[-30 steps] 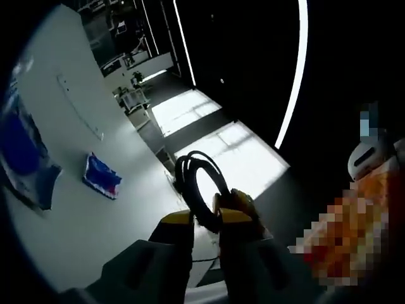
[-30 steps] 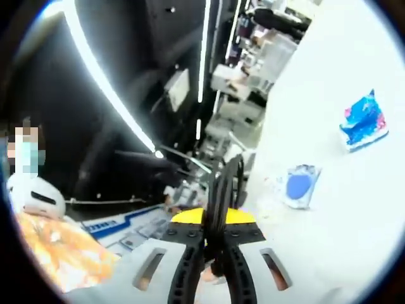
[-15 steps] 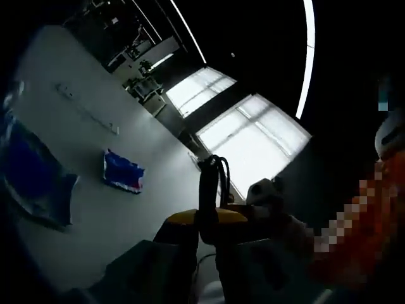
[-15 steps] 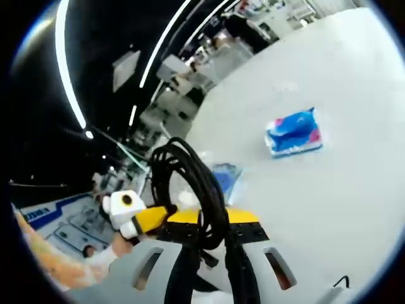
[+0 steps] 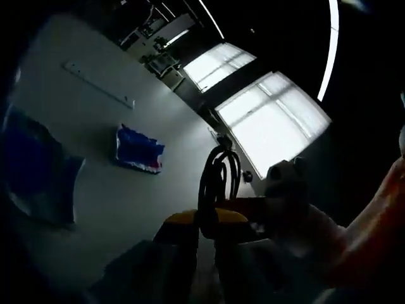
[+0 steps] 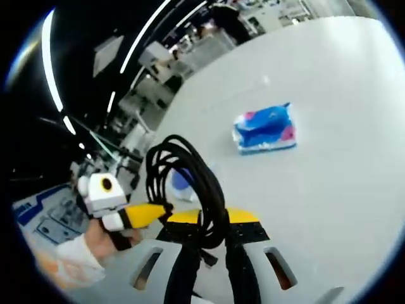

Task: Arrange the tabletop items into an orderly group along one side of the table until the central work area is clear of visible clutter.

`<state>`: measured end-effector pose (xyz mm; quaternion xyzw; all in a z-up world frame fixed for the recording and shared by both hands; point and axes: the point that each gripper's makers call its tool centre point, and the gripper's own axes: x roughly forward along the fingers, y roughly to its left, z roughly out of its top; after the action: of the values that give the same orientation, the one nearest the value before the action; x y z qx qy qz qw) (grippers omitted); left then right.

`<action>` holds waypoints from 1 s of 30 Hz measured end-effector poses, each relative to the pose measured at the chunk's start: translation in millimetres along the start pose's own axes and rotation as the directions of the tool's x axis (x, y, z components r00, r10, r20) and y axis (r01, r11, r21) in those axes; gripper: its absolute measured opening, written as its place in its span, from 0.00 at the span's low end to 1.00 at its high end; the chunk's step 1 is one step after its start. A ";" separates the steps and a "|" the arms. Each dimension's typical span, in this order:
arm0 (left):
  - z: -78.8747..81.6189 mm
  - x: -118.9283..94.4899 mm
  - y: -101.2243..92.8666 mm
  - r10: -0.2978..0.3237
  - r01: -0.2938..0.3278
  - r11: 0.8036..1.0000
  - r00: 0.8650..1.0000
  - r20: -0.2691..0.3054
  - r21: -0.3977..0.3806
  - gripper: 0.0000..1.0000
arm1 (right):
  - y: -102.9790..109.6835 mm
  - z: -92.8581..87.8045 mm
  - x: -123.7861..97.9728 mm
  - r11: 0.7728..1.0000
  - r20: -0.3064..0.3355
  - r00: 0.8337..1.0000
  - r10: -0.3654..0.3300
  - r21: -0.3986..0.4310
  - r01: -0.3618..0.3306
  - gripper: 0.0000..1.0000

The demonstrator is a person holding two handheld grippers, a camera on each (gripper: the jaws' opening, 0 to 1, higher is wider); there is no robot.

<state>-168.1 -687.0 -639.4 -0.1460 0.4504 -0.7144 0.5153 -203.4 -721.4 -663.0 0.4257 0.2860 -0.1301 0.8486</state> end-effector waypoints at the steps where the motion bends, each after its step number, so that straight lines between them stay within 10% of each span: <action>1: 1.1 3.6 4.9 0.017 -0.016 1.000 1.000 -0.013 0.001 0.05 | -1.9 1.1 1.8 1.000 -0.002 1.000 -0.003 0.005 0.003 0.11; 30: -22.6 50.2 102.0 0.293 -0.322 0.938 0.935 -0.201 -0.126 0.05 | -78.9 -9.1 59.7 0.991 -0.184 0.974 -0.128 -0.046 0.122 0.14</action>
<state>-143.1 -725.9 -745.6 -0.0487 0.5669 -0.5974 0.5652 -195.6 -760.4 -754.0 0.4026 0.3927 -0.1380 0.8153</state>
